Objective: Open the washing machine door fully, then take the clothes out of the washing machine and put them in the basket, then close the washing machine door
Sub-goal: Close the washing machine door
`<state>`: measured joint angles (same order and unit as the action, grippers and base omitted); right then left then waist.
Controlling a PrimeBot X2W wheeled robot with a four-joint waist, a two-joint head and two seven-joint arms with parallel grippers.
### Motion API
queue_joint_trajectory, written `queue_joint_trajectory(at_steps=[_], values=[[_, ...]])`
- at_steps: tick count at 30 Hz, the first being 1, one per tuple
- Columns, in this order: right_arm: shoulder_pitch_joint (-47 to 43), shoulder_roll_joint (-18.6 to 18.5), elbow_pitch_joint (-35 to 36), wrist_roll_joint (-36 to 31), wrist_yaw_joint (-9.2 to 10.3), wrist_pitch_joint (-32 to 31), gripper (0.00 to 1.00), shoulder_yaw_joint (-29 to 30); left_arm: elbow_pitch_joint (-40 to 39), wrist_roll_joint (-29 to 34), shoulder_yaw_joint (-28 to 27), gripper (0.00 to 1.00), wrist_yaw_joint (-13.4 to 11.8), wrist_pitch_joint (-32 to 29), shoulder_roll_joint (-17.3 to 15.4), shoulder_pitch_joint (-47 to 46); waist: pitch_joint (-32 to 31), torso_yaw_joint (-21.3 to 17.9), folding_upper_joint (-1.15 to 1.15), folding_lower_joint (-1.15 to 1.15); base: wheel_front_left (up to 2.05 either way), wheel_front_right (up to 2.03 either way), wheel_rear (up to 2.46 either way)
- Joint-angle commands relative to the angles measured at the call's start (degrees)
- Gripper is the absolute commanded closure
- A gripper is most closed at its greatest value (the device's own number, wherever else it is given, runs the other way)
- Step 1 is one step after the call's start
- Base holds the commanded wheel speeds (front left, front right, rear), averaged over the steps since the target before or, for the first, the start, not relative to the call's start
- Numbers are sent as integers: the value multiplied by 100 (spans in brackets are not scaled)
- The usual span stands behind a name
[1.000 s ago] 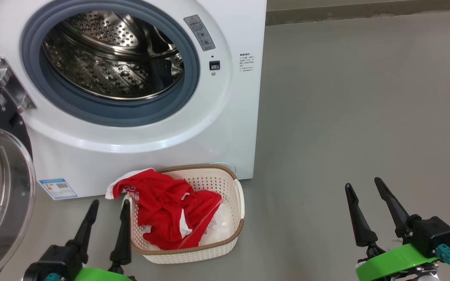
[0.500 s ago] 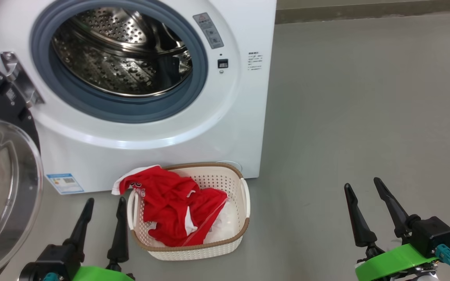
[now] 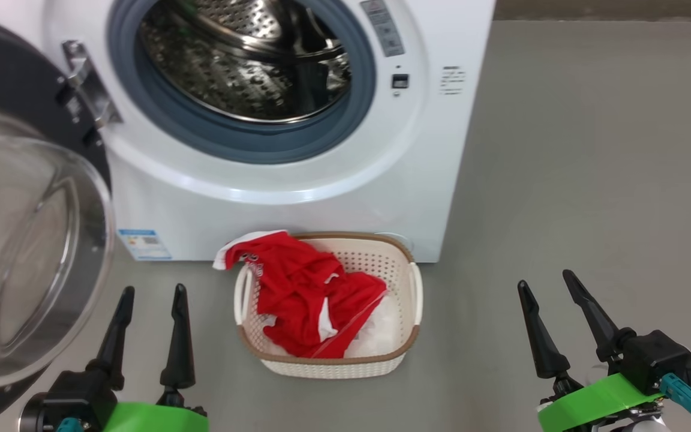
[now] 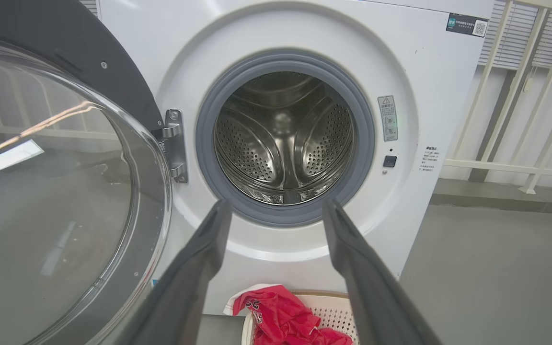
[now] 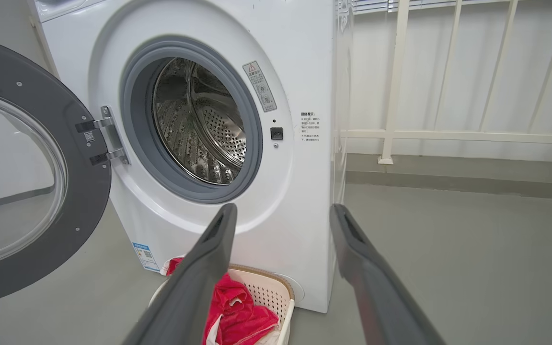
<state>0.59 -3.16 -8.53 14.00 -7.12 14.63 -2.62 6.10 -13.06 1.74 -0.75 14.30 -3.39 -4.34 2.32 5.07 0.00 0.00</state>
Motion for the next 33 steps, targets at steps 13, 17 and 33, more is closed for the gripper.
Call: queue_joint_trajectory(at_steps=[13, 17, 33], values=[[331, -137, 180, -14, -36, 37, 0, -335, -520, 87, -108, 0, -283, -16, -60, 10, 58, 1053, 0, 0, 0, 0, 0], [320, -143, 184, -12, -36, 37, 0, -417, -625, 117, -113, 0, -363, -31, -70, 90, 56, 1276, 0, 0, 0, 0, 0], [338, -167, 263, -28, -36, 37, 0, -595, -827, 208, -42, 0, -538, -136, -126, 209, -10, 2035, 0, 0, 0, 0, 0]])
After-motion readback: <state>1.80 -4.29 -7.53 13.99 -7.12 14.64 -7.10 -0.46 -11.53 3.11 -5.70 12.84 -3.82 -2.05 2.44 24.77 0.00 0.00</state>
